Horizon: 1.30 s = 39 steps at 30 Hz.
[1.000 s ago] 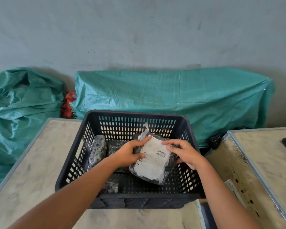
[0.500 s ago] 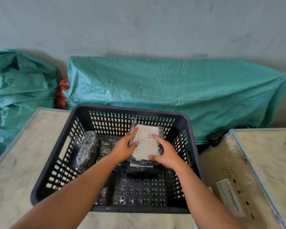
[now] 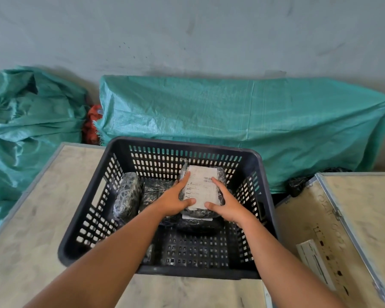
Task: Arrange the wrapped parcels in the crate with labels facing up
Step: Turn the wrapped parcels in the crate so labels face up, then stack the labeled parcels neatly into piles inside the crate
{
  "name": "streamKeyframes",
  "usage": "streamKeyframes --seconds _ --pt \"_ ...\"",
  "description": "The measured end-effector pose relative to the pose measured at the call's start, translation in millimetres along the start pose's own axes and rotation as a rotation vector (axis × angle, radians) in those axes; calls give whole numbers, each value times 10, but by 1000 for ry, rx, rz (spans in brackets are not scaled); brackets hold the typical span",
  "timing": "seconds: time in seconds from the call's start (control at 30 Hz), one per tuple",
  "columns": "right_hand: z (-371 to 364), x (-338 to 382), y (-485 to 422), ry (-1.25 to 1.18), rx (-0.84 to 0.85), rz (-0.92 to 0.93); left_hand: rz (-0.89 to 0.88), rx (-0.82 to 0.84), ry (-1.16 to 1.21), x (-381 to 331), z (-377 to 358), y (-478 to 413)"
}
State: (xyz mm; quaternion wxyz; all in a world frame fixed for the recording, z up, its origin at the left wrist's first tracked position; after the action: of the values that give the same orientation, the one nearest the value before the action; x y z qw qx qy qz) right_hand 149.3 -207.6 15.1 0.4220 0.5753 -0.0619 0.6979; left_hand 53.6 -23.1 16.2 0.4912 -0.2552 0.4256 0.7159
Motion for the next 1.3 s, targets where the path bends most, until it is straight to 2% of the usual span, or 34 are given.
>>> streamKeyframes --seconds 0.17,0.23,0.3,0.43,0.5,0.6,0.7,0.77,0.87,1.1,1.2,1.3 --pt "-39 55 117 62 -41 16 45 56 -315 -53 86 85" --pt "-50 53 178 119 -76 16 40 32 -319 -109 198 196" --pt "-59 31 212 214 -101 5 9 -59 -290 -177 392 357" --pt "-46 116 233 473 -206 -14 -103 -352 -295 -199 985 832" --pt "-128 322 237 600 -255 143 -203 -516 -285 -153 1290 1117" --pt "-428 729 232 605 -249 492 -251 -700 -318 -3 1610 1466" --pt "-847 1035 108 548 -180 630 -124 -668 -343 246 1720 1586" --pt "-1164 1104 -42 534 -91 581 -21 -583 -296 422 1715 1607" --pt "-1533 987 -298 510 27 404 37 -520 -215 597 1682 1646" --pt "-1993 403 -671 847 188 32 62 -558 50 811 1644 1629" --pt "-2038 250 -642 1017 185 -6 59 -559 138 876 1617 1595" --pt "-2051 263 -636 1059 152 18 66 -570 198 916 1617 1551"
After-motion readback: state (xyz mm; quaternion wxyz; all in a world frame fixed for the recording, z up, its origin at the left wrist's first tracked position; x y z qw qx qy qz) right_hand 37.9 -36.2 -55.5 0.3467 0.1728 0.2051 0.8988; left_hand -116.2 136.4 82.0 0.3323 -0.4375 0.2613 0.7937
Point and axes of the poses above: each hand's wrist, its own y-axis away from the middle knuckle, its own z-axis out of the back of the hand, x = y × z, the point moved 5 cm from there along -y, towards the middle knuckle, and after that the axes turned 4 degrees about -y, right-handed, at the moved point
